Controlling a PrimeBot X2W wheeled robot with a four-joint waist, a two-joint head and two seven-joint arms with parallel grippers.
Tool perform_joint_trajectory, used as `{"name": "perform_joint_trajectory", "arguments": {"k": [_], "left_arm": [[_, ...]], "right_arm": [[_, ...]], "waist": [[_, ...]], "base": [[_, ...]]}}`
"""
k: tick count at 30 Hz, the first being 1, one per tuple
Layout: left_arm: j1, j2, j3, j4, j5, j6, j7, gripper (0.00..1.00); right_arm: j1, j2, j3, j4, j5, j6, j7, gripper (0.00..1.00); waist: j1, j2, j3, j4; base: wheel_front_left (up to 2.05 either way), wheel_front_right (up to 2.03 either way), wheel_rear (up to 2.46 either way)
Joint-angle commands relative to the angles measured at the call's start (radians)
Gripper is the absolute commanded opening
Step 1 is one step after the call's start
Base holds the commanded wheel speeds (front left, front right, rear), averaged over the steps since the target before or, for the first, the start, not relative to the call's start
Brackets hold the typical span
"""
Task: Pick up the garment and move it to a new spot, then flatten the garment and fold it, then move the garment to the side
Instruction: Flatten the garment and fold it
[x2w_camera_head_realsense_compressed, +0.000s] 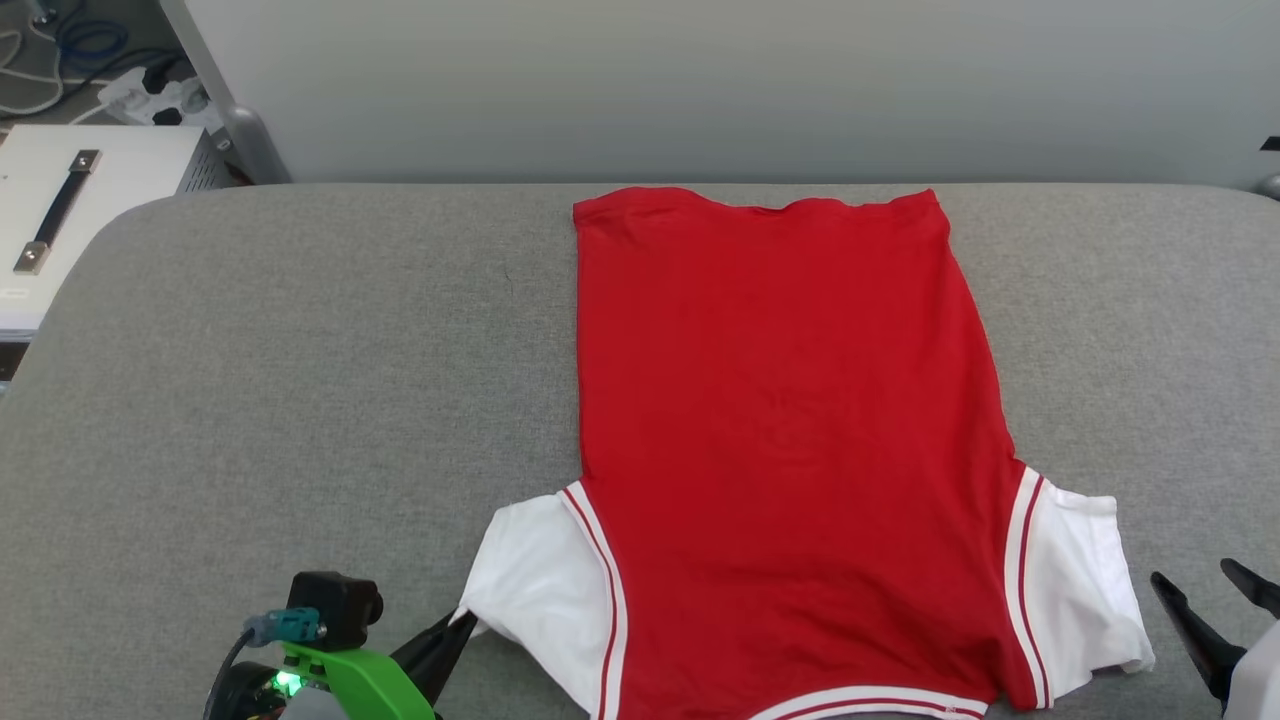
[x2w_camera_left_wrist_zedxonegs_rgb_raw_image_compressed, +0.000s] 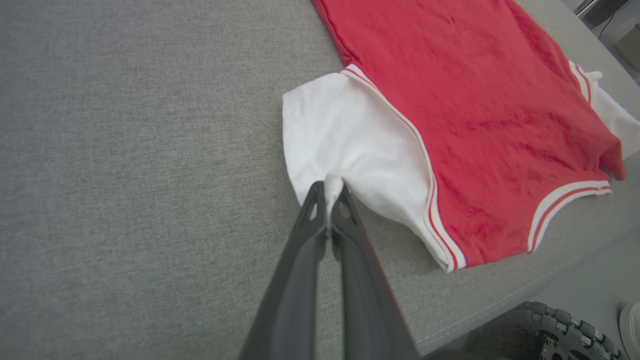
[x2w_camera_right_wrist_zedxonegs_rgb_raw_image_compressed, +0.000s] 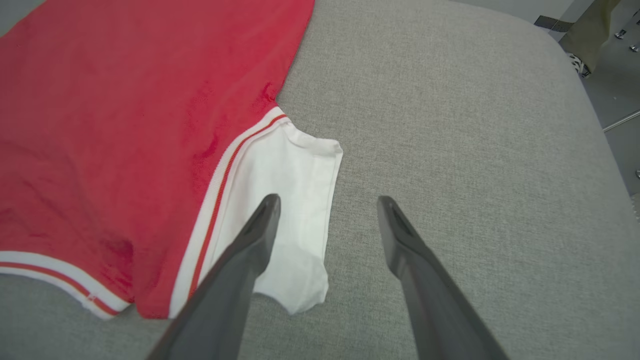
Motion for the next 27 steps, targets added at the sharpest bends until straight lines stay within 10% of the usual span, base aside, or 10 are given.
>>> {"name": "perform_joint_trajectory", "arguments": {"k": [1, 7, 15, 27], "left_arm": [[-0.009, 0.015, -0.002, -0.023, 0.009, 0.016, 0.015, 0.0], [-0.004, 0.051, -0.002, -0.207, -0.016, 0.096, 0.133, 0.0], [-0.065, 0.058, -0.018, -0.344, 0.019, 0.127, 0.203, 0.0], [-0.147, 0.01, -0.039, -0.366, 0.048, 0.099, 0.203, 0.0]], "right_arm": [[-0.012, -0.017, -0.001, -0.029, 0.026, -0.008, 0.057, 1.0], [-0.172, -0.047, -0.097, -0.223, 0.184, -0.008, 0.455, 1.0], [-0.473, -0.047, -0.158, -0.191, 0.178, -0.008, 0.852, 1.0], [-0.998, 0.029, -0.116, 0.034, 0.0, -0.008, 1.122, 1.0]], "waist": [[0.0001, 0.0, 0.026, 0.009], [0.0001, 0.0, 0.158, 0.058], [0.0001, 0.0, 0.324, 0.146], [0.0001, 0.0, 0.489, 0.261]], "base": [[0.0, 0.0, 0.0], [0.0, 0.0, 0.0], [0.0, 0.0, 0.0], [0.0, 0.0, 0.0]]}}
